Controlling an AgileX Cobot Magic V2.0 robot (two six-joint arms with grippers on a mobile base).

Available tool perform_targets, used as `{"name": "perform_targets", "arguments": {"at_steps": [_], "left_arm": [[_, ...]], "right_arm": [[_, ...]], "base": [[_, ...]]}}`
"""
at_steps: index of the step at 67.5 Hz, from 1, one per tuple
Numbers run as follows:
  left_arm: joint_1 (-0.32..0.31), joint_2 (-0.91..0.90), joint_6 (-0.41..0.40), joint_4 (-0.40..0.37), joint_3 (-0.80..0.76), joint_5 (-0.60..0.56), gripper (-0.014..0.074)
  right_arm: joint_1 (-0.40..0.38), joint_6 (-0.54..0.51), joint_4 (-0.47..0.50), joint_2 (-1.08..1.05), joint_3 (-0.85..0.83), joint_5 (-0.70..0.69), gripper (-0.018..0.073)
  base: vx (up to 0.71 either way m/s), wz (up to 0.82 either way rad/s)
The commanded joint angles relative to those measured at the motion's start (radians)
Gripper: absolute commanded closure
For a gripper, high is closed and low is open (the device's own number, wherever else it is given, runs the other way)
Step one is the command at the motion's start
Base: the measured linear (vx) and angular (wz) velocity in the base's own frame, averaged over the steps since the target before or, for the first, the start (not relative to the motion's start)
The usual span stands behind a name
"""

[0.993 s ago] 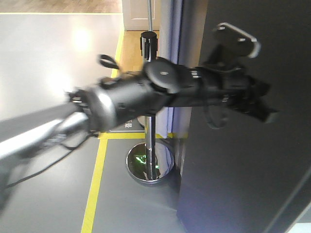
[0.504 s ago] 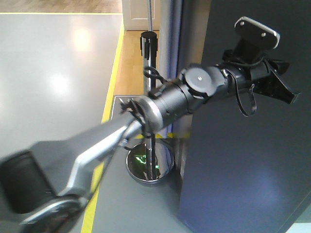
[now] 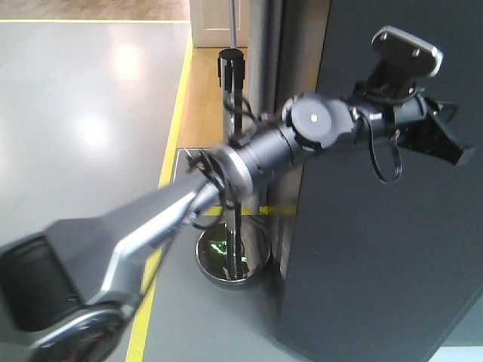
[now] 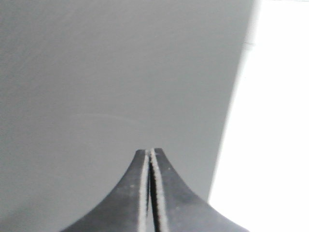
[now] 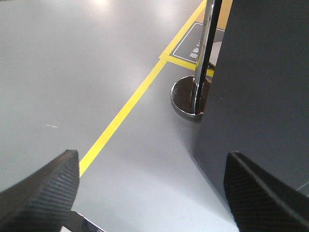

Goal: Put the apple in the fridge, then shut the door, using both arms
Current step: 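Swing the left arm out toward the outer face of the fridge door, then push the fridge door shut with the left gripper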

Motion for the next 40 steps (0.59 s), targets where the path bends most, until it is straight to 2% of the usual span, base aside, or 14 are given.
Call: {"name": "perform_targets", "arguments": {"at_steps": [1,2,3,4,7,11,14,18,32,40], "left_arm": [[-0.002,-0.125,-0.254,0.247,-0.037,0.074,0.0602],[-0.002,-0.131,-0.316,0.291,-0.037,0.103,0.0602],[-0.002,-0.138,-0.337,0.313,-0.037,0.112,0.0602],[-0.002,-0.145,-0.378,0.377,-0.037,0.131,0.0602],[-0.002,-0.163,-0.507,0.499,-0.037,0.195,0.0602],[-0.004,-0.188,-0.612,0.648,-0.037,0.257,0.0602],[-0.005,-0.203,-0.667,0.716,-0.037,0.305,0.0602],[-0.005,-0.214,-0.684,0.766,-0.037,0.370,0.0602],[-0.003,-0.244,-0.692,0.848,-0.037,0.596,0.0602],[-0.003,-0.270,-0.700,0.876,-0.037,0.661,0.0602]], "right_arm": [[-0.002,-0.010,0.007,0.019,-0.020,0.009,-0.0021],[-0.002,-0.010,0.007,0.019,-0.020,0.009,-0.0021],[-0.002,-0.010,0.007,0.019,-0.020,0.009,-0.0021],[-0.002,-0.010,0.007,0.019,-0.020,0.009,-0.0021],[-0.002,-0.010,0.007,0.019,-0.020,0.009,-0.0021],[-0.002,-0.010,0.007,0.019,-0.020,0.009,-0.0021],[-0.002,-0.010,0.007,0.019,-0.020,0.009,-0.0021],[-0.002,-0.010,0.007,0.019,-0.020,0.009,-0.0021],[-0.002,-0.010,0.007,0.019,-0.020,0.009,-0.0021],[-0.002,-0.010,0.007,0.019,-0.020,0.009,-0.0021]], "base": [[0.00,0.00],[0.00,0.00],[0.00,0.00],[0.00,0.00],[0.00,0.00],[0.00,0.00],[0.00,0.00],[0.00,0.00],[0.00,0.00],[0.00,0.00]]}}
